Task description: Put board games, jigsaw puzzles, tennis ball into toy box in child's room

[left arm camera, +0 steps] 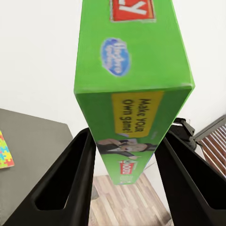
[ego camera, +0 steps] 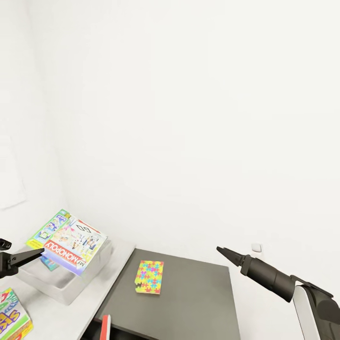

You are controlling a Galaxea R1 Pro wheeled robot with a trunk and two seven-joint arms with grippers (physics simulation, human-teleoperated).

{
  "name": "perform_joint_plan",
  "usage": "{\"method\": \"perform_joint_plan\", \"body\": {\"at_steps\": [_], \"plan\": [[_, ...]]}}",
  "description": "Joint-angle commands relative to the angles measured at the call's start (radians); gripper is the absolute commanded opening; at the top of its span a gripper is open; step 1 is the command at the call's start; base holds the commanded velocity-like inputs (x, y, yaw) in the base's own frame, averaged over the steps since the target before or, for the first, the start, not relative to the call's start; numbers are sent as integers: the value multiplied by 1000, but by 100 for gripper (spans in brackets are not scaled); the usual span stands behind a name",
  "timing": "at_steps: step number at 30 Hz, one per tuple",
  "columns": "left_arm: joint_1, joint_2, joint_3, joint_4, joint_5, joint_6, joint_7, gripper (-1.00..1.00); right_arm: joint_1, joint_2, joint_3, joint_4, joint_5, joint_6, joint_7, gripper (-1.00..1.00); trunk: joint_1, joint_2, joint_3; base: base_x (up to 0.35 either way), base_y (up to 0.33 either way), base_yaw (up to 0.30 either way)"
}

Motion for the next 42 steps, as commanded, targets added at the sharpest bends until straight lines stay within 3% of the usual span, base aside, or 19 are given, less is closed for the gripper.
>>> {"method": "perform_joint_plan", "body": {"at_steps": [1,33,40,42], "plan": [[0,0,0,0,0,10,-4,-100,0,0,-1,0,-1,5,2,100,0,-1,0,20,41,0],[0,-1,-1,6,-10,14,-4,-100,0,0,0,1,-1,5,2,100,0,-1,0,23,21,0],[-47,9,-1,20,-13,48,-4,-100,0,4,2,1,0,5,-2,100,0,-1,0,0,0,0],[-70,10,0,31,-13,80,55,-100,0,5,2,1,1,5,-3,100,0,-1,0,0,0,0]]}}
